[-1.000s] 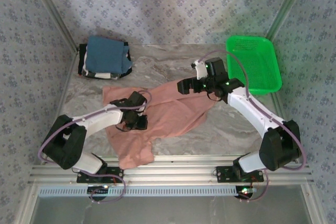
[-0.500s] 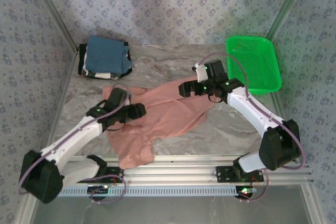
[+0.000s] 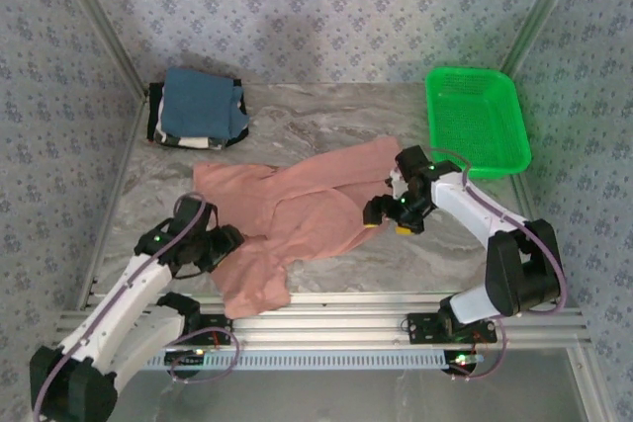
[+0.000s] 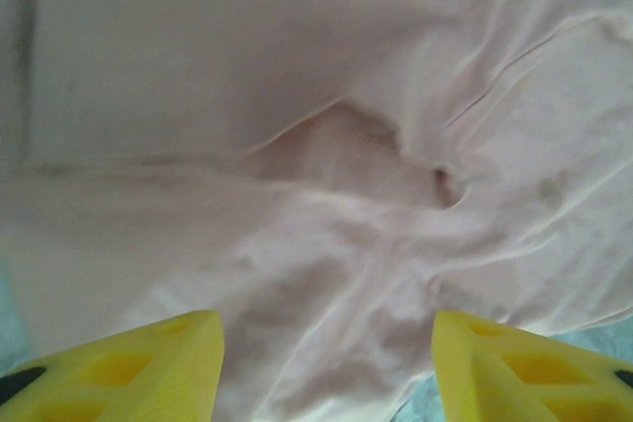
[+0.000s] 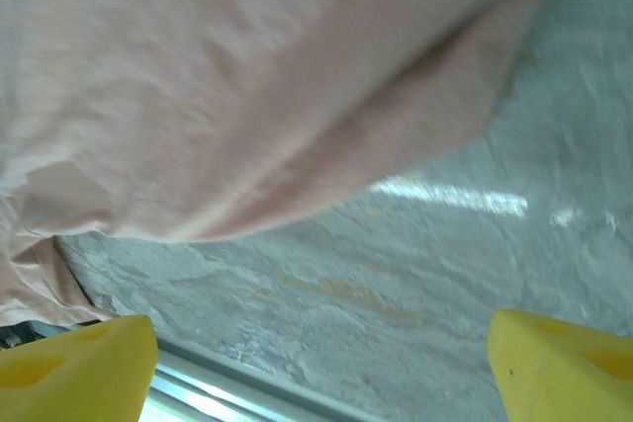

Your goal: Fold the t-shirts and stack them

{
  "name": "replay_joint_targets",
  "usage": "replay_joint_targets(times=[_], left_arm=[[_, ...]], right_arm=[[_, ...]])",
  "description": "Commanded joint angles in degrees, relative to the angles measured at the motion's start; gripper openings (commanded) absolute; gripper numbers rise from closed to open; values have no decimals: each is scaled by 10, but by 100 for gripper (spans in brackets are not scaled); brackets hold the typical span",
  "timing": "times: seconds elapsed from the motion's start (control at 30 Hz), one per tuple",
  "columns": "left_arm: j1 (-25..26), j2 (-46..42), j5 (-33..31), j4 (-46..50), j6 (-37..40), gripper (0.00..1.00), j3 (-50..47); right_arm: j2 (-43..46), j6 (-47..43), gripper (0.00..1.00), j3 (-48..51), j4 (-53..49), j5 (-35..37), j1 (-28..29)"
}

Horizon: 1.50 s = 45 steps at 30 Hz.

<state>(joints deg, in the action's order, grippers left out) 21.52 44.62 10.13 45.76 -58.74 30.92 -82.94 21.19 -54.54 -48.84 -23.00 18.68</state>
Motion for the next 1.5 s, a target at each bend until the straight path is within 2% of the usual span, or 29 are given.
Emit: replay_joint_targets(times=[0.0,0.17,0.23,0.43,0.5,0.57,0.67,0.8,0.9,1.03,1.13,1.17,1.27,1.33,1.4,1.47], left_arm=[[18,3,15,74,-38,56,-21],[76,102,13,1,-54,54,-42],[80,127,1,-13,-55,53,-43],[83,196,-5,-65,-50,50,-48],[83,221,3,-110,-55,45,-60],[80,249,1,-140,-54,32,-70],[60,274,-27,-143,-30,17,-56],[-9,296,-42,-142,21,13,-22],[-53,317,-48,-123,71,12,23],[-81,354,-42,-120,121,12,72],[-86,387,-21,-139,148,15,86],[-86,389,-17,-151,153,19,85],[-93,383,-12,-161,162,43,92],[-96,362,-6,-167,157,54,98],[-98,341,-1,-166,148,60,106],[-101,327,12,-135,139,61,124]], right_arm=[[-9,20,85,16,9,-12,-24],[-90,15,76,0,82,-25,-46],[-116,16,74,-14,102,-22,-45],[-176,15,60,-42,117,-20,-48],[-184,19,50,-44,129,-16,-52],[-195,20,40,-54,133,-16,-54],[-214,15,27,-71,136,-12,-55],[-236,10,15,-95,132,-14,-58],[-234,4,11,-113,117,-12,-59],[-229,-9,9,-130,98,-1,-59],[-239,-11,9,-133,95,-1,-60],[-243,-12,8,-133,96,-1,-60],[-251,-11,8,-151,95,11,-67],[-250,-4,7,-149,102,22,-79],[-250,0,7,-151,103,32,-94],[-249,2,6,-156,99,40,-108]])
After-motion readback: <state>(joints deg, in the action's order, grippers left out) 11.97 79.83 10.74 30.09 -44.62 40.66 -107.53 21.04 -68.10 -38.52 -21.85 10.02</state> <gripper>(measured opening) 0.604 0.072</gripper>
